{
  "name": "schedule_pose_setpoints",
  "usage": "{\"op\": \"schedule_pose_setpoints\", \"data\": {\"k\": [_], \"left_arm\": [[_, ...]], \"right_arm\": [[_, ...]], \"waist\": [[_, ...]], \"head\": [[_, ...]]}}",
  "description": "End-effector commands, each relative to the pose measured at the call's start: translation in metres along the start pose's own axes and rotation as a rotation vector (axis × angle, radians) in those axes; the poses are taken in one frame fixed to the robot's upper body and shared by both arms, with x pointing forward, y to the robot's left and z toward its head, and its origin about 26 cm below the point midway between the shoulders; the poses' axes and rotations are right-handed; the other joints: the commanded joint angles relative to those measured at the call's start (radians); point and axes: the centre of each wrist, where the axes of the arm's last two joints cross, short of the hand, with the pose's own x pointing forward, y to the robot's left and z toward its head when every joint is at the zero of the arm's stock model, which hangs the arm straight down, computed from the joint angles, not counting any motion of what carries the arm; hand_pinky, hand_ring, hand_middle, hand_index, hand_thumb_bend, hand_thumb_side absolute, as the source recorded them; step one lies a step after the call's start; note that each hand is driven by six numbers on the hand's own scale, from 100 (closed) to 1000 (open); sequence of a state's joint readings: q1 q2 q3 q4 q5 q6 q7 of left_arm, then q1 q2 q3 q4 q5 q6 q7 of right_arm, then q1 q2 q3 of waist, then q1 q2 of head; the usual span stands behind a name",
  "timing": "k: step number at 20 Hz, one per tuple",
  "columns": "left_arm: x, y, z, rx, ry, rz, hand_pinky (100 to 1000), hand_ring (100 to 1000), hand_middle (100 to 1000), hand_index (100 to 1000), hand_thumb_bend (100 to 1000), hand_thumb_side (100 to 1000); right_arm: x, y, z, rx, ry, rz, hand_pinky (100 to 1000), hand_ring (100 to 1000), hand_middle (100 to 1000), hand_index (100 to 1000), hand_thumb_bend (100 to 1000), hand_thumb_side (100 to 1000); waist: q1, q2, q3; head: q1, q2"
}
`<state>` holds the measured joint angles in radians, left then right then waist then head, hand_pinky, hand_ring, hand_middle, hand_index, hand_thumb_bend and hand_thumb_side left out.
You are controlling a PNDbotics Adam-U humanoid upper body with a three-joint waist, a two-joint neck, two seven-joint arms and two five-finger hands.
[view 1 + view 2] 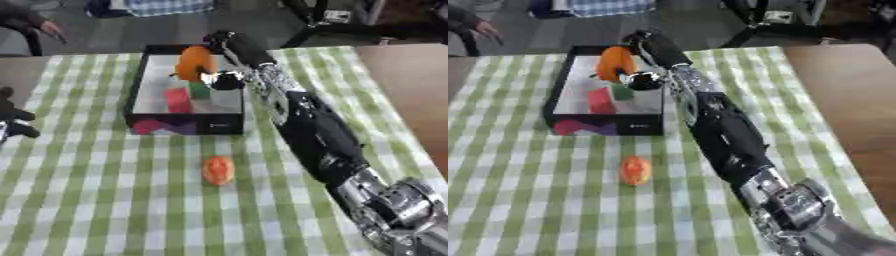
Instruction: Pick up objects on the table and place them in the box.
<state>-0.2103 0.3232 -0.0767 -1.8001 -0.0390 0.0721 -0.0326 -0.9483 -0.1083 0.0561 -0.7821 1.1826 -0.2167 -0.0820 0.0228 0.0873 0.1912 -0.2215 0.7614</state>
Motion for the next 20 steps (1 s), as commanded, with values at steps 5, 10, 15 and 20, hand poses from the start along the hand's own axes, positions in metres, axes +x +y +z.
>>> {"op": "schedule_pose_setpoints", "data": {"k": [5,10,15,20], "left_arm": [[0.003,0.004,0.001,0.006,-0.008,-0.009,734,520,579,912,257,806],[-0.004,0.012,0.008,0.04,0.024,-0.033,735,520,578,911,258,806],[-0.011,0.019,0.014,0.09,0.055,-0.054,735,521,578,911,258,808],[-0.013,0.023,0.017,0.112,0.069,-0.067,735,521,579,911,259,808]], "right_arm": [[0.0,-0.031,-0.003,-0.074,-0.082,0.003,880,785,767,920,350,600],[-0.001,-0.07,0.012,-0.096,-0.284,-0.07,883,778,760,878,192,526],[0.0,-0.111,0.051,-0.035,-0.464,-0.199,887,767,746,854,135,554],[0.007,-0.124,0.085,0.192,-0.584,-0.277,890,769,746,858,117,608]], "waist": [[-0.001,-0.006,-0.024],[-0.016,-0.015,-0.065],[-0.029,-0.024,-0.106],[-0.037,-0.033,-0.124]], "head": [[0.013,-0.003],[0.051,0.008],[0.071,0.009],[0.079,0.009]]}}
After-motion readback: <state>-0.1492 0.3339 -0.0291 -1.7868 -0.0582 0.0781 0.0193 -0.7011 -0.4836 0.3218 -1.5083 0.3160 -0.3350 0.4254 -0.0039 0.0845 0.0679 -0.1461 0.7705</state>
